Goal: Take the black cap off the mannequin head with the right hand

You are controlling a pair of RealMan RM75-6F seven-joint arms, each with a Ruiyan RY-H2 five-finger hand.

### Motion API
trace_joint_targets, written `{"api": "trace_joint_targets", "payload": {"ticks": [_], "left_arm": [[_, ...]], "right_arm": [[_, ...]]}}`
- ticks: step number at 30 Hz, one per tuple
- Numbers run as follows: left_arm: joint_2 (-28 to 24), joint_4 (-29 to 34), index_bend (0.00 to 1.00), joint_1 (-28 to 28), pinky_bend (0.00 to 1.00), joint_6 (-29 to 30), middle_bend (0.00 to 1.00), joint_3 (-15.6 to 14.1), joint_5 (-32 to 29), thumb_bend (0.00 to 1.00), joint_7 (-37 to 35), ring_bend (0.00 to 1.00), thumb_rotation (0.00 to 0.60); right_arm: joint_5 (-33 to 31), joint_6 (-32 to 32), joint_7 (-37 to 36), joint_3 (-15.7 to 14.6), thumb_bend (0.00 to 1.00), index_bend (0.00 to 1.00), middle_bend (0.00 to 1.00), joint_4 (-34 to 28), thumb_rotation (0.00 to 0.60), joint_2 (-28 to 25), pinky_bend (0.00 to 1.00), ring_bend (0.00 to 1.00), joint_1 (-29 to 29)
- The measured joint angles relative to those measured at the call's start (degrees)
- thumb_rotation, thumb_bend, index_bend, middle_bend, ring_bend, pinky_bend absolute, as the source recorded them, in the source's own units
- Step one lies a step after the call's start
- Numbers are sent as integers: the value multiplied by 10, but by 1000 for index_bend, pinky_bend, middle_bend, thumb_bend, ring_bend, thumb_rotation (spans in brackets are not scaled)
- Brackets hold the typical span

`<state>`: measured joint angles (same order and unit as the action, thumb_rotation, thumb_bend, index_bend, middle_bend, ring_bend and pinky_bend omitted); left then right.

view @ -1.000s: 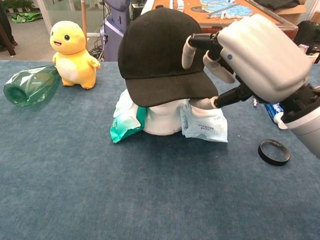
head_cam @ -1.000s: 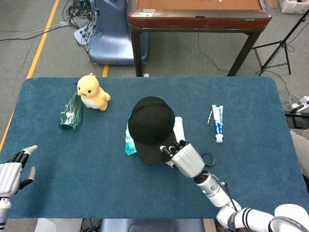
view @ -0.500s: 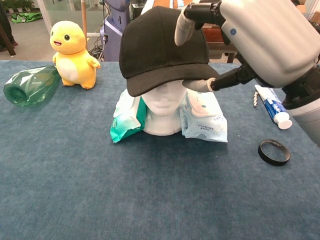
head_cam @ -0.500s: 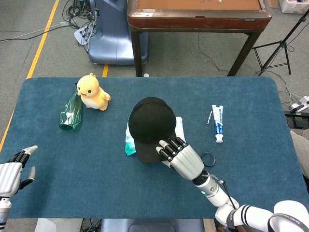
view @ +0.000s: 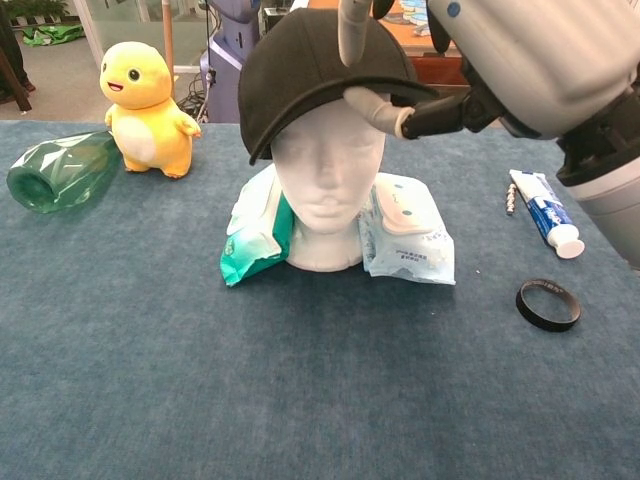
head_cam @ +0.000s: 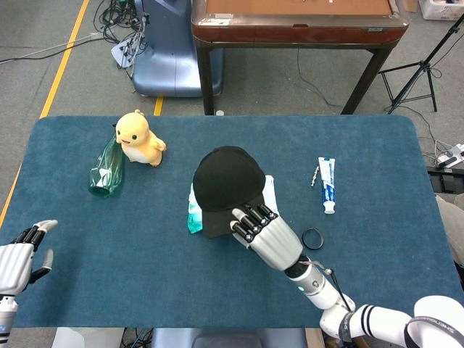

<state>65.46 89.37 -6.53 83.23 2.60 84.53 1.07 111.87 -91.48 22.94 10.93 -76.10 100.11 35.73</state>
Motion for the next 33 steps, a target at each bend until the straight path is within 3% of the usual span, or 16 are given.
{"api": "trace_joint_targets", "payload": {"ticks": [9, 33], "left_arm": [[1, 0, 250, -1, 474, -2, 207, 0, -2, 505, 3, 249, 600], [3, -1, 250, -3, 474, -6, 207, 1, -6, 505, 9, 249, 600]], "right_arm": [[-16, 8, 2, 1, 466, 667, 458, -3, 600, -5, 597, 393, 1], [6, -37, 63, 42, 466, 725, 458, -25, 600, -66, 570, 380, 5]]}}
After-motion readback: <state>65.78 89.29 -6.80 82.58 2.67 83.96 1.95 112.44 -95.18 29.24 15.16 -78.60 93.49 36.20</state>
